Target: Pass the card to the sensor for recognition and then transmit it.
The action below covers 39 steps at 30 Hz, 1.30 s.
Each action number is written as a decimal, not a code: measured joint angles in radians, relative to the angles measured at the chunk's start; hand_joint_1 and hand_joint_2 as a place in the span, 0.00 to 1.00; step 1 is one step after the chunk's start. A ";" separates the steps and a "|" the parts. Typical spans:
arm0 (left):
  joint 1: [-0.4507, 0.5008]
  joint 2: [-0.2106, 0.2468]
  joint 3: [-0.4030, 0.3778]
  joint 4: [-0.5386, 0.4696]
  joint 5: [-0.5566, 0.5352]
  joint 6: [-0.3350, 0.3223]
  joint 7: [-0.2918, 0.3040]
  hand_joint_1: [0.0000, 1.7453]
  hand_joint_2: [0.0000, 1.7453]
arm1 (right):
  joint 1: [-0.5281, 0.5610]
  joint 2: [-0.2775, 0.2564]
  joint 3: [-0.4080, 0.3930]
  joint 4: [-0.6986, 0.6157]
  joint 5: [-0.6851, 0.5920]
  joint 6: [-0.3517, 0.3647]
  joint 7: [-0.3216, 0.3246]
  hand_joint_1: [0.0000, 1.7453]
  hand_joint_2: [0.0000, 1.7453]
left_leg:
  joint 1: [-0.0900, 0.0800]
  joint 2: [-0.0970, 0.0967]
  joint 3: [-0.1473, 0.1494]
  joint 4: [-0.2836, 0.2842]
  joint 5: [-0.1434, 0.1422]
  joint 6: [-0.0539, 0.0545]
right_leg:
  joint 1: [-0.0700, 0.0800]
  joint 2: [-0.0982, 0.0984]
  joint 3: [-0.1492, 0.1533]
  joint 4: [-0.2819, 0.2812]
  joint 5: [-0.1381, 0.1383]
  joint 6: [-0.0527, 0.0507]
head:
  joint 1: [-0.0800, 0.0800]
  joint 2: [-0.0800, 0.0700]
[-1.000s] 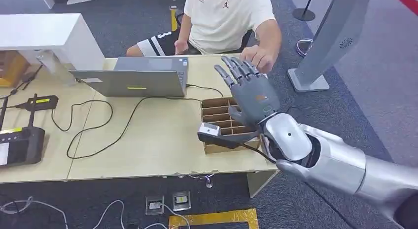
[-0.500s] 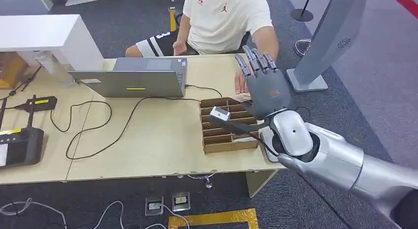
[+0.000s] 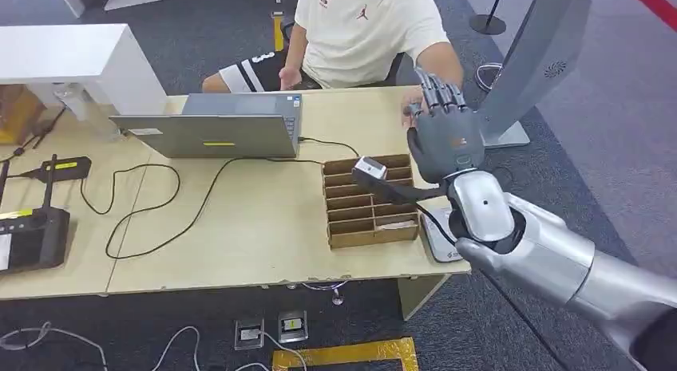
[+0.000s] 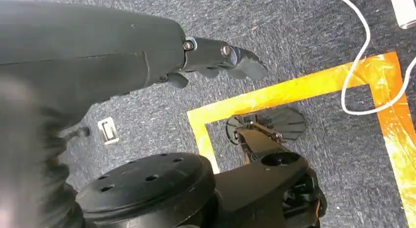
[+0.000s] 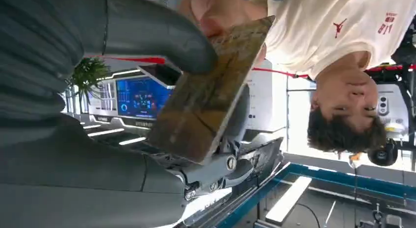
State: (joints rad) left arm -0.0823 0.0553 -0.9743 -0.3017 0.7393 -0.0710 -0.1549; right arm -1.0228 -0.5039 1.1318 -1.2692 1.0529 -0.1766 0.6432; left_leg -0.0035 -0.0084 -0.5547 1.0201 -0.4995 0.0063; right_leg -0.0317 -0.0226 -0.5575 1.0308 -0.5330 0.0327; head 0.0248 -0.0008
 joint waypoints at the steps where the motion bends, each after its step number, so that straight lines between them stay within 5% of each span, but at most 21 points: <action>1: 0.000 0.000 0.000 0.000 -0.001 0.000 0.000 0.00 1.00 | 0.001 0.000 -0.001 0.001 0.000 0.002 0.000 1.00 1.00 | 0.000 0.000 0.000 0.000 0.000 0.000 | 0.000 0.000 0.000 0.000 0.000 0.000 | 0.000 0.000; 25: 0.000 -0.005 -0.002 -0.001 0.013 0.000 0.001 0.00 1.00 | 0.117 -0.011 -0.015 0.001 -0.142 -0.006 0.000 1.00 1.00 | 0.000 0.000 0.001 0.000 0.000 0.000 | 0.000 0.000 0.000 0.000 0.000 0.000 | 0.000 0.000; 39: 0.001 -0.005 0.003 0.003 -0.034 0.000 0.023 0.00 1.00 | 0.559 -0.122 -0.425 -0.124 -0.066 -0.032 0.000 1.00 1.00 | 0.000 0.000 0.002 0.000 -0.002 0.001 | 0.000 0.000 0.003 -0.002 0.000 0.000 | 0.000 0.000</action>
State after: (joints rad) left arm -0.0812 0.0500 -0.9716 -0.2987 0.7049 -0.0710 -0.1320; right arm -0.4636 -0.6256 0.7072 -1.3932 0.9869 -0.2087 0.6432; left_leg -0.0032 -0.0083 -0.5523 1.0203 -0.5019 0.0073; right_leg -0.0314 -0.0225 -0.5550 1.0286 -0.5330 0.0328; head 0.0248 -0.0008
